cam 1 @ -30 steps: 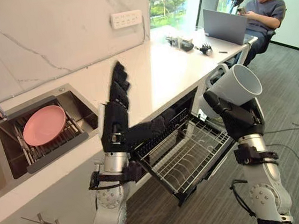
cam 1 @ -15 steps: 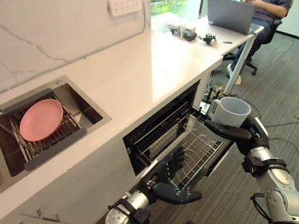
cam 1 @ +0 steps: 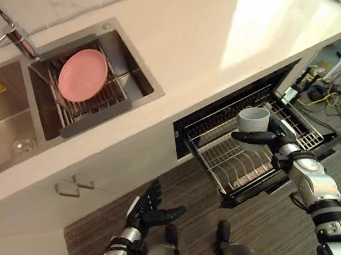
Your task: Walk over to the sink, pick up the cup, carry it to the dishwasher, place the cup inside the dishwasher, then close the dishwasher door
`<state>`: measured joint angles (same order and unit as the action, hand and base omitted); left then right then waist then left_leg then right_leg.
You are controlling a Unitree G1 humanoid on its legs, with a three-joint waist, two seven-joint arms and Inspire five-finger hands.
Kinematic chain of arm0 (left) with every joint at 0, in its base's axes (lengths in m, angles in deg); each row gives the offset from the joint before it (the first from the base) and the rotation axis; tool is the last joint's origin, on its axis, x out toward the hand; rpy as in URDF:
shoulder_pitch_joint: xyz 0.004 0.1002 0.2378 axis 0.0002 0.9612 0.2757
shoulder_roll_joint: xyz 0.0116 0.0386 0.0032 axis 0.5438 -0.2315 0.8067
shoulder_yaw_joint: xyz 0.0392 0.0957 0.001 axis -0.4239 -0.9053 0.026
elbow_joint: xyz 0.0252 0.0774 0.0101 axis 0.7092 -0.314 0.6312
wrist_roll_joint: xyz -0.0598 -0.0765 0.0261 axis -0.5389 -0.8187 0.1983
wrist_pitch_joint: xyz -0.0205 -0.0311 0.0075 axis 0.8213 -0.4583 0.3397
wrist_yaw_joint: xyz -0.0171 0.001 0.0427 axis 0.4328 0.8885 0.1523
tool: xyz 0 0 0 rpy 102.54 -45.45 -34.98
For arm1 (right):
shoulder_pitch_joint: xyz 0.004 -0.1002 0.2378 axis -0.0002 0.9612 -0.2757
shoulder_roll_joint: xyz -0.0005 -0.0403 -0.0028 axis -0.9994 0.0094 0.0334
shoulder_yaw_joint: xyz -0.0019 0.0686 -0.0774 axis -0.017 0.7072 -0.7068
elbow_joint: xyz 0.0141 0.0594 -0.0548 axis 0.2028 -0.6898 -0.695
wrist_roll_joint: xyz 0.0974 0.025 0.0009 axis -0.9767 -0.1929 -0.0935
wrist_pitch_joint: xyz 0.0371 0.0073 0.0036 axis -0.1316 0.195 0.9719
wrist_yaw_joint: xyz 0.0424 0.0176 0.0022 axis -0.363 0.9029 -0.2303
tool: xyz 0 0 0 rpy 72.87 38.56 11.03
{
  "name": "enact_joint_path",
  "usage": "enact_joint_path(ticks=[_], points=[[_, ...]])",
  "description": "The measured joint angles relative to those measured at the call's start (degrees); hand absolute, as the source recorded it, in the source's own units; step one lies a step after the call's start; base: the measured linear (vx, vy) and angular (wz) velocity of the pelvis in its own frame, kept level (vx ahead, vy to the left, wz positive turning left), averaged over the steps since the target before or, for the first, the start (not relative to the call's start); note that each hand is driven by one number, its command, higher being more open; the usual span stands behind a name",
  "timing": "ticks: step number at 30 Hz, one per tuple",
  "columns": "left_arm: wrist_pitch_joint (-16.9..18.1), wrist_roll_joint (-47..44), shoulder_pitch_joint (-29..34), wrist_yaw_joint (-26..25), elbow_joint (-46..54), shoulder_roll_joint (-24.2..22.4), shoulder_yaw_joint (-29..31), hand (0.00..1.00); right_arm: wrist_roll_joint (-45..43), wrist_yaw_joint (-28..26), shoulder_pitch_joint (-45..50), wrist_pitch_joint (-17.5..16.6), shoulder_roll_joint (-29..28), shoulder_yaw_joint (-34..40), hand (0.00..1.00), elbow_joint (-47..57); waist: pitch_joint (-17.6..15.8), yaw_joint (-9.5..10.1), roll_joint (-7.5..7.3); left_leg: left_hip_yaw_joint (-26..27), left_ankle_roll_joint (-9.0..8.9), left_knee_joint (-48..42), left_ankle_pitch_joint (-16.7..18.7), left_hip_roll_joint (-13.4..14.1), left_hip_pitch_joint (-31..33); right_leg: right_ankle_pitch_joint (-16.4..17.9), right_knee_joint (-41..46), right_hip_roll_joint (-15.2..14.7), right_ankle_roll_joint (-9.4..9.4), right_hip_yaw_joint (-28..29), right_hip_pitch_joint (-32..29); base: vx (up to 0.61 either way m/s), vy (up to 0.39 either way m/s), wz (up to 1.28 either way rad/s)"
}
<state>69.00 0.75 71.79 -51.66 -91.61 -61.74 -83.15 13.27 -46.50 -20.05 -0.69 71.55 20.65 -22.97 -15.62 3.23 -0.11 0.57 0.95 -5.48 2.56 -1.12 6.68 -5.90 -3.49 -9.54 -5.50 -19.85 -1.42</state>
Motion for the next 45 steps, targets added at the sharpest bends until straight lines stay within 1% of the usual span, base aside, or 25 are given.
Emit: enact_joint_path(ticks=[1, 2, 4, 7, 12, 15, 17, 19, 22, 26, 27, 31, 35, 38, 41, 45], points=[[0.0, 0.0, 0.0, -0.7, 0.0, 0.0, 1.7, 1.00, 0.1, -0.2, -2.1, 0.0, 1.0, -0.6, 0.00, -2.9, -0.8, 0.88, -0.19, -0.7, -0.02, -0.2, -0.2, -0.1, 0.8, 0.0, 0.1, 0.0, -0.03, -0.7, -0.4, -0.05, 0.016, 0.35], [-0.1, 0.0, 0.0, -1.1, 0.0, 0.0, 2.6, 1.00, 0.4, -0.3, -3.1, 0.0, 1.5, -1.1, 0.00, -4.4, -1.0, 1.22, -0.24, -1.2, -0.02, -0.4, -0.3, -0.2, 1.4, -0.1, 0.1, 0.0, -0.04, -1.1, -0.8, -0.03, 0.006, 0.38], [-0.4, 0.0, -0.2, -2.0, 0.0, 0.2, 6.1, 1.00, 1.2, -1.1, -6.6, 0.2, 3.8, -3.2, 0.00, -9.4, -2.1, 3.29, -0.41, -2.5, -0.20, -1.0, -0.7, -0.3, 3.2, -0.1, 0.1, 0.0, -0.04, -2.7, -1.5, -0.02, -0.003, 0.35], [-1.2, -0.2, -0.3, -2.2, 0.0, 0.8, 9.0, 1.00, 1.2, -2.5, -10.9, 2.0, 5.0, -4.4, 0.00, -14.2, -3.6, 5.23, -0.49, -4.2, -0.33, -1.7, -0.8, -0.4, 4.5, -0.2, 0.2, 0.2, 0.07, -4.3, -1.7, -0.01, -0.004, 0.29], [-2.2, -0.8, -0.4, -1.4, 0.2, 0.9, 10.1, 1.00, 1.6, -3.8, -16.6, 3.2, 5.8, -5.4, 0.00, -21.4, -5.9, 7.14, -0.66, -6.5, -0.19, -1.8, -1.8, -0.8, 6.9, -1.0, 0.3, 0.1, 0.61, -6.7, -2.9, -0.03, 0.024, 0.27], [-3.1, -1.8, -0.4, -0.9, 0.4, 0.9, 10.2, 1.00, 2.1, -5.1, -18.9, 3.7, 5.8, -5.4, 0.00, -24.4, -7.4, 7.76, -0.64, -7.7, -0.19, -2.2, -2.1, -1.2, 7.9, -1.0, 0.5, -0.2, 0.64, -7.8, -3.2, -0.04, 0.034, 0.21], [-4.5, -2.0, -0.9, -0.8, 0.7, 0.9, 10.3, 1.00, 2.2, -5.6, -20.9, 4.6, 5.8, -5.4, 0.00, -26.9, -8.3, 8.44, -0.61, -8.0, -0.24, -2.6, -2.3, -1.3, 8.8, -1.1, 0.7, -0.2, 0.72, -8.3, -3.7, -0.04, 0.024, 0.10], [-6.1, -2.6, -1.2, -0.8, 0.7, 1.0, 10.4, 1.00, 2.2, -6.1, -22.2, 5.4, 5.8, -5.4, 0.00, -29.0, -8.7, 8.62, -0.52, -8.6, -0.33, -2.6, -2.6, -1.3, 9.4, -1.1, 0.7, -0.1, 0.72, -8.8, -4.0, -0.05, 0.008, 0.14], [-7.7, -4.4, -1.2, -0.8, 0.3, 1.0, 10.7, 1.00, 2.4, -6.3, -23.1, 6.0, 5.8, -5.4, 0.00, -31.5, -8.7, 8.75, -0.52, -9.2, -0.43, -2.5, -3.0, -1.3, 10.5, -1.1, 0.7, 0.0, 0.73, -9.2, -4.8, -0.04, 0.002, 0.12], [-8.1, -5.8, -1.4, -0.8, 0.2, 1.0, 11.7, 1.00, 3.7, -6.2, -23.7, 6.9, 5.8, -5.2, 0.00, -33.4, -9.4, 8.75, -0.55, -9.5, -0.66, -1.2, -4.1, -1.3, 10.7, -1.1, 0.7, 0.0, 0.75, -9.4, -5.3, -0.05, -0.003, 0.05], [-8.2, -5.8, -1.6, -0.8, 0.2, 1.0, 11.9, 1.00, 3.7, -6.1, -23.9, 7.1, 5.8, -5.2, 1.00, -34.3, -9.4, 8.75, -0.56, -9.6, -0.84, -0.4, -4.4, -1.3, 10.7, -1.1, 0.7, 0.0, 0.75, -9.4, -5.6, -0.05, -0.001, 0.03], [-8.2, -5.8, -2.7, -0.8, -0.2, 1.0, 12.1, 1.00, 3.3, -5.9, -24.0, 7.2, 5.8, -4.9, 1.00, -34.6, -9.8, 8.66, -0.64, -9.8, -1.04, 1.2, -5.6, -1.0, 10.3, -1.0, 0.7, 0.2, 0.82, -9.4, -5.9, -0.04, -0.002, 0.02], [-8.2, -5.8, -3.1, -0.7, -1.5, 1.0, 12.6, 1.00, 3.1, -5.7, -24.1, 7.0, 5.8, -4.8, 1.00, -34.3, -9.9, 8.62, -0.78, -9.6, -1.20, 2.0, -5.9, -0.6, 9.7, -0.9, 1.1, 0.5, 0.96, -8.8, -5.9, -0.01, 0.004, -0.04], [-8.2, -5.8, -3.2, -0.7, -1.6, 1.1, 13.6, 1.00, 1.9, -5.5, -24.1, 6.8, 5.8, -4.7, 1.00, -33.6, -10.3, 8.59, -1.48, -9.2, -1.53, 3.3, -6.3, 0.0, 8.7, -0.7, 1.6, 0.8, 1.27, -8.4, -5.8, 0.00, 0.001, -0.07], [-8.2, -5.7, -3.2, -0.8, -1.7, 1.2, 14.0, 1.00, 1.4, -4.9, -23.8, 6.8, 5.8, -3.8, 1.00, -30.2, -10.7, 8.45, -2.28, -8.2, -1.61, 4.2, -6.7, 0.5, 7.7, -0.8, 1.6, 0.9, 1.38, -7.0, -5.8, 0.01, 0.009, -0.14], [-7.9, -5.5, -3.2, -1.0, -1.9, 1.2, 14.0, 1.00, 0.9, -4.6, -18.9, 6.9, 5.8, -3.5, 1.00, -19.2, -10.4, 8.03, -3.05, -7.0, -1.66, 5.6, -6.7, 1.2, 5.8, -1.1, 1.7, 1.3, 1.74, -5.4, -5.2, 0.04, 0.019, -0.18]])
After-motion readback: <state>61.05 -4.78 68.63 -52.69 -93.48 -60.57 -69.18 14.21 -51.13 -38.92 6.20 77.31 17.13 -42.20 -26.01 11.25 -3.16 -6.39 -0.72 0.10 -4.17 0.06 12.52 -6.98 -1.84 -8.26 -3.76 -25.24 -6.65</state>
